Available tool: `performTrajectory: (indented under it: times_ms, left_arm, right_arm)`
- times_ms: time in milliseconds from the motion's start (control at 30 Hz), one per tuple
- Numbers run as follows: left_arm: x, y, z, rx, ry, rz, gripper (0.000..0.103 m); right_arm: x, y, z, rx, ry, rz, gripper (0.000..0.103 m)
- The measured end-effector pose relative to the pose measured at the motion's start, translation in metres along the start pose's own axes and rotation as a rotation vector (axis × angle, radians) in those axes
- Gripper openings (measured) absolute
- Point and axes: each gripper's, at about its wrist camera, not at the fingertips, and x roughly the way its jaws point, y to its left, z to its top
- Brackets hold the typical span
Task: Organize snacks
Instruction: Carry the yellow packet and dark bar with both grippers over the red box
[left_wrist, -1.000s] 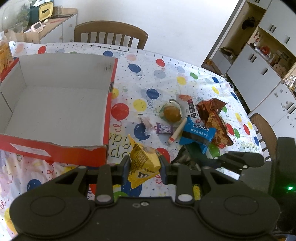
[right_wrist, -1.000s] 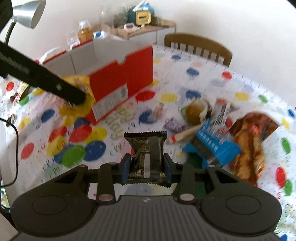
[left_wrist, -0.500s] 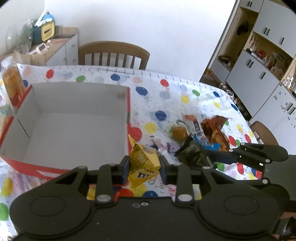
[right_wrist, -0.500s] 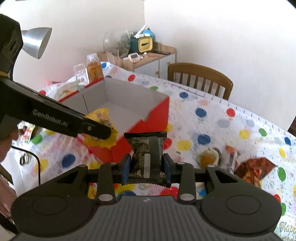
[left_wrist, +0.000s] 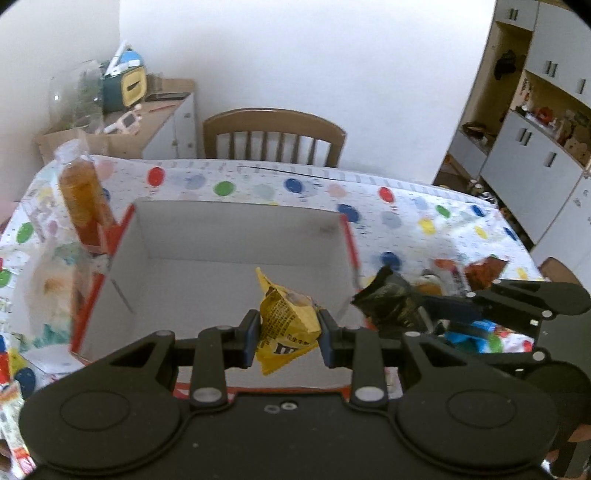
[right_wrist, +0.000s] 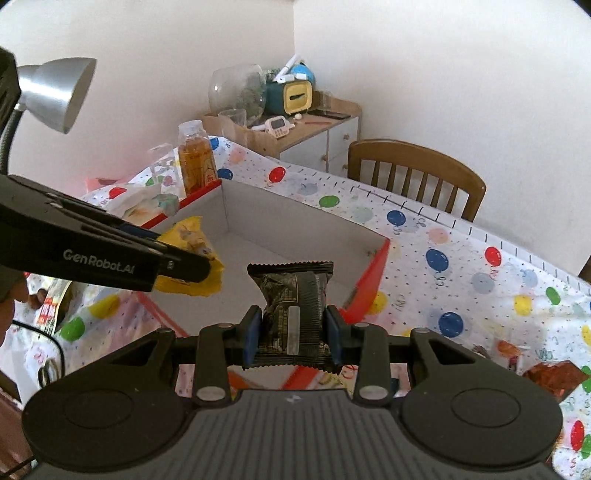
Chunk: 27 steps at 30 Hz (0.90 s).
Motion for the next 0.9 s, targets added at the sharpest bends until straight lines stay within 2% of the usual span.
performTrajectory:
  times_ms: [233,467,667,900]
  left_arm:
    - [0.023,0.04,0.011,-0.035,0.04,0.067,0.03]
    - [0.057,0.067,0.019,-0.066,0.124,0.105,0.03]
    - [0.083,0.08,0.02,-0.081,0.182,0.139,0.03]
    - [0.107,0.079,0.019,-0.032,0.237,0.155,0.03]
  right_arm:
    - [0.041,0.014,0.016,0.008,0.064,0.001,0.036]
    - [0.079,0.026,0.019,-0.006,0.135,-0.006,0.036]
    - [0.101,0.034,0.017,-0.023,0.188,-0.008,0.036]
    - [0.121,0.037,0.012,-0.02,0.25,-0.018,0.036]
